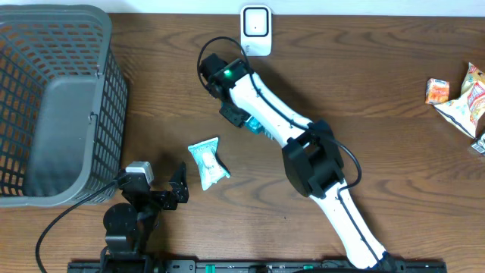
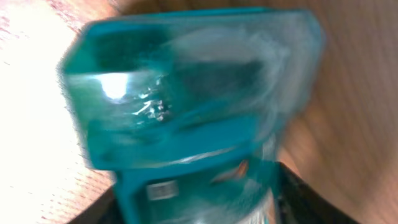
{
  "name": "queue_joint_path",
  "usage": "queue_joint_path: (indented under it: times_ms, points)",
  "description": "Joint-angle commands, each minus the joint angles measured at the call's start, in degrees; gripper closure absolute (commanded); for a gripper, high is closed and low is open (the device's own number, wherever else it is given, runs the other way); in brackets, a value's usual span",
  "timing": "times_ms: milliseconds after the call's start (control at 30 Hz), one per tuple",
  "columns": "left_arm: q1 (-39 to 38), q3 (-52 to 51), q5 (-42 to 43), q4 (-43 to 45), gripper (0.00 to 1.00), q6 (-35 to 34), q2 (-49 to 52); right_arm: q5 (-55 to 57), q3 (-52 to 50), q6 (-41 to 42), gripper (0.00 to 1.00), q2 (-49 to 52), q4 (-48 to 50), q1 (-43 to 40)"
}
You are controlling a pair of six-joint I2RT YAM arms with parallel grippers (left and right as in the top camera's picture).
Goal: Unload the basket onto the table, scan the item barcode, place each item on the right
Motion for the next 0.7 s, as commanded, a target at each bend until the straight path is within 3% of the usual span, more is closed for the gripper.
queue_joint_path:
  times_ms: [0, 67, 167, 233, 533, 567, 667]
  points:
    - [-0.2, -1.1, 0.3, -1.0, 0.02, 0.1, -0.3, -0.3, -1.8, 2.6, 0.58, 6.0, -0.4, 0.4]
    - [-0.2, -1.1, 0.3, -1.0, 0.02, 0.2, -0.3, -3.2, -1.8, 2.5, 0.56, 6.0, -0.5, 0.5]
    - [-0.2, -1.1, 0.3, -1.0, 0.02, 0.1, -0.3, -8.1, -1.8, 1.5, 0.36, 6.0, -1.8, -0.3]
    - [-0.2, -1.1, 0.3, -1.0, 0.02, 0.1, -0.3, -10.2, -1.9, 1.0, 0.33, 6.0, -2.4, -1.0]
    - [-0.2, -1.1, 0.3, -1.0, 0.02, 0.1, -0.3, -14.8, -2.7, -0.5, 0.54, 6.2, -2.8, -4.4]
    - [-0.2, -1.1, 0.3, -1.0, 0.03, 0.1, -0.3, -18.2, -3.0, -2.8, 0.52, 6.2, -3.4, -4.6]
    - [-0.2, -1.1, 0.3, -1.0, 0.02, 0.1, -0.3, -26.3, -4.0, -8.2, 0.32, 6.2, -5.4, -5.5]
